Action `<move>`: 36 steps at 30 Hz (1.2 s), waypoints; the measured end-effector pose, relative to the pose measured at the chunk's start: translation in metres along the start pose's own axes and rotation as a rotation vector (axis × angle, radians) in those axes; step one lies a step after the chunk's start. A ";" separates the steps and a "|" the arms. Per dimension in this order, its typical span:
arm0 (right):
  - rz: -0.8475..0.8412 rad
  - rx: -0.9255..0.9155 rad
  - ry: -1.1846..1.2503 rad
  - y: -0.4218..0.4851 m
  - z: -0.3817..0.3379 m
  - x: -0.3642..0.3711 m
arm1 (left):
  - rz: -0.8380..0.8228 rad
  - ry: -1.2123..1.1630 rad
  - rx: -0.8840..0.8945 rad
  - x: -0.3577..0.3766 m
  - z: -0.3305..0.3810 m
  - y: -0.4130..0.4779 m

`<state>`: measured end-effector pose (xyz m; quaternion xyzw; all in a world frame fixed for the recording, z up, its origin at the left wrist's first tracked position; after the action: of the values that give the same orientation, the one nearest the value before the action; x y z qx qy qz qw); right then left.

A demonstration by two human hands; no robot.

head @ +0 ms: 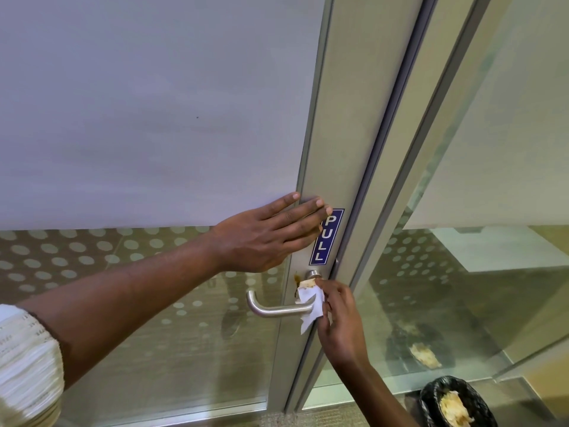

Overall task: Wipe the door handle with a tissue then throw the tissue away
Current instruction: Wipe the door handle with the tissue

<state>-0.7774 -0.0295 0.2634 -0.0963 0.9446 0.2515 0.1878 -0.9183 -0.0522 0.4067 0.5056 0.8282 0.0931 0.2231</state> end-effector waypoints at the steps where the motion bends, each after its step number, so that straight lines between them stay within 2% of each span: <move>1: 0.001 0.026 0.038 -0.002 0.003 0.002 | -0.002 0.001 0.002 0.000 0.000 0.000; 10: 0.245 0.232 0.265 0.001 0.028 0.002 | 0.009 -0.003 -0.014 0.001 -0.001 0.000; 14: 0.356 0.341 0.438 -0.002 0.040 0.012 | 0.010 -0.008 -0.015 0.003 0.000 -0.001; 18: 0.416 0.365 0.445 -0.005 0.046 0.009 | -0.001 -0.023 0.001 0.006 0.002 -0.001; 22: 0.454 0.295 0.382 -0.003 0.036 -0.004 | -0.010 -0.049 0.008 0.008 0.002 -0.002; 32: 0.246 0.099 0.113 0.018 -0.008 -0.013 | 0.003 -0.052 0.019 0.006 0.002 -0.001; 36: 0.196 -0.099 -0.084 0.031 -0.034 -0.008 | 0.004 -0.048 0.021 0.006 0.003 -0.001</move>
<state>-0.7894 -0.0199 0.3074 -0.0020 0.9271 0.3189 0.1968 -0.9200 -0.0474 0.4025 0.5117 0.8225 0.0729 0.2374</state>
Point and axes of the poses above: each hand's wrist, its own y-axis towards the middle knuckle, its own x-axis out of the palm, z = x × y, the point moved 9 cm from there along y, towards the middle knuckle, and after that the axes turned 13 degrees about y, right-handed, at the moved point
